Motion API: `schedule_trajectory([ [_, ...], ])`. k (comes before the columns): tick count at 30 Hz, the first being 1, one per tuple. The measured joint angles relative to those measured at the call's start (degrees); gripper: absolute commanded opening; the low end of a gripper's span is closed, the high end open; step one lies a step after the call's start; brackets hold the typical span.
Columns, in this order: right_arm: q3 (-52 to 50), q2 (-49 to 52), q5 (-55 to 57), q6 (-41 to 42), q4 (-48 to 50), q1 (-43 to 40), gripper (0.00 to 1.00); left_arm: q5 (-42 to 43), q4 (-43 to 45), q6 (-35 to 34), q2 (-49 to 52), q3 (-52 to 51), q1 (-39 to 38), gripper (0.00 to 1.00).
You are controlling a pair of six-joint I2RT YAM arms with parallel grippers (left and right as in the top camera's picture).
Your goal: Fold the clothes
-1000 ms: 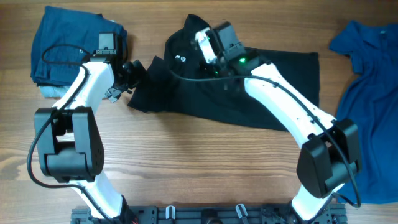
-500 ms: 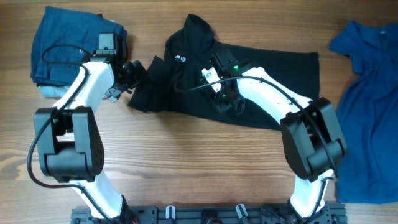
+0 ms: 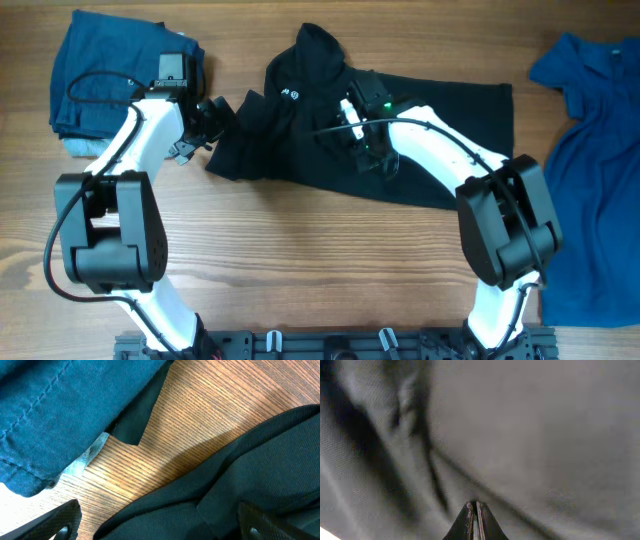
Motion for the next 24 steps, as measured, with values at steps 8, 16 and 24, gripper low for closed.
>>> schedule_trajectory([
  [8,0.55,0.0,-5.66,6.4,-6.88,-2.69,0.04,-0.02,0.0,0.0,0.0,0.0,0.0,1.0],
  [16,-4.85,-0.35,-8.68,6.43,-3.85,-2.69,0.04,0.0,-0.02,0.02,0.0,0.0,0.0,1.0],
  [24,-3.72,-1.2,-5.2,6.62,0.63,-4.02,0.04,0.0,-0.02,0.0,0.0,0.0,0.0,1.0],
])
